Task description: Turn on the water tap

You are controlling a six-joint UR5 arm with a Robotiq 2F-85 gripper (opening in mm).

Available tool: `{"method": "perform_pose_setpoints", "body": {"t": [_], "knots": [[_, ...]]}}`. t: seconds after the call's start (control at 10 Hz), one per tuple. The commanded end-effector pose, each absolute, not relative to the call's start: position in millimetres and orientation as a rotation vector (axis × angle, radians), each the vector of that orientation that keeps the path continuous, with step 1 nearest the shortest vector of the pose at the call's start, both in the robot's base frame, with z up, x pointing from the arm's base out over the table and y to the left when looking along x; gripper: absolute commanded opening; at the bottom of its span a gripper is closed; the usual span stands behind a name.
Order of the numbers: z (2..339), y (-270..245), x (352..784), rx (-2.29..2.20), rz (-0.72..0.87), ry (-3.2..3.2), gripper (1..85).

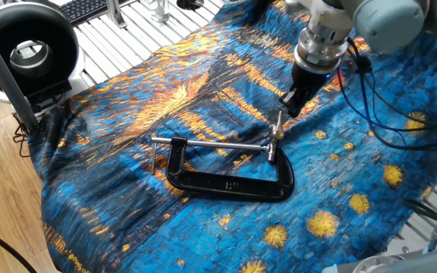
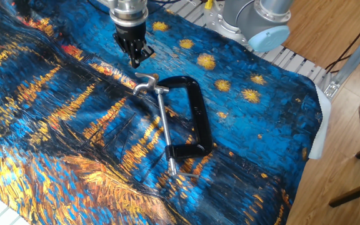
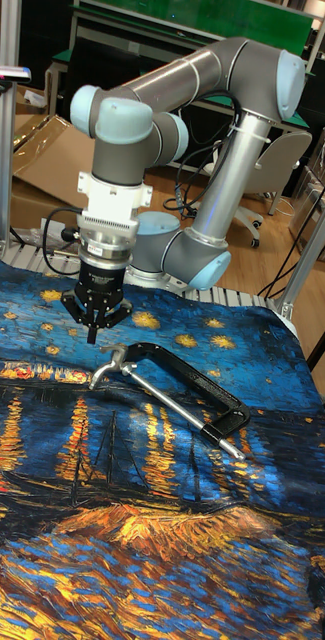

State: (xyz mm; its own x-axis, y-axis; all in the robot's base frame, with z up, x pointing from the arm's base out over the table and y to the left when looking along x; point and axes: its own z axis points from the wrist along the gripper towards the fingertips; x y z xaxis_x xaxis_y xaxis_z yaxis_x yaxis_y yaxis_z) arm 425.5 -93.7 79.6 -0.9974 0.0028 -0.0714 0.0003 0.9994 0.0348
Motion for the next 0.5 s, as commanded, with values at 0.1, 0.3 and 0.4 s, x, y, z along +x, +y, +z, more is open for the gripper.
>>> {"method": "perform_pose_setpoints", "body": {"t": [0.1,0.3,0.4], "knots": [[73.2,-88.3,433.2,0.017,0.068,3.058,1.0],[74.3,-83.1,434.9,0.026,0.068,3.059,1.0],[74.5,-79.7,436.6,0.033,0.066,3.057,1.0]]}}
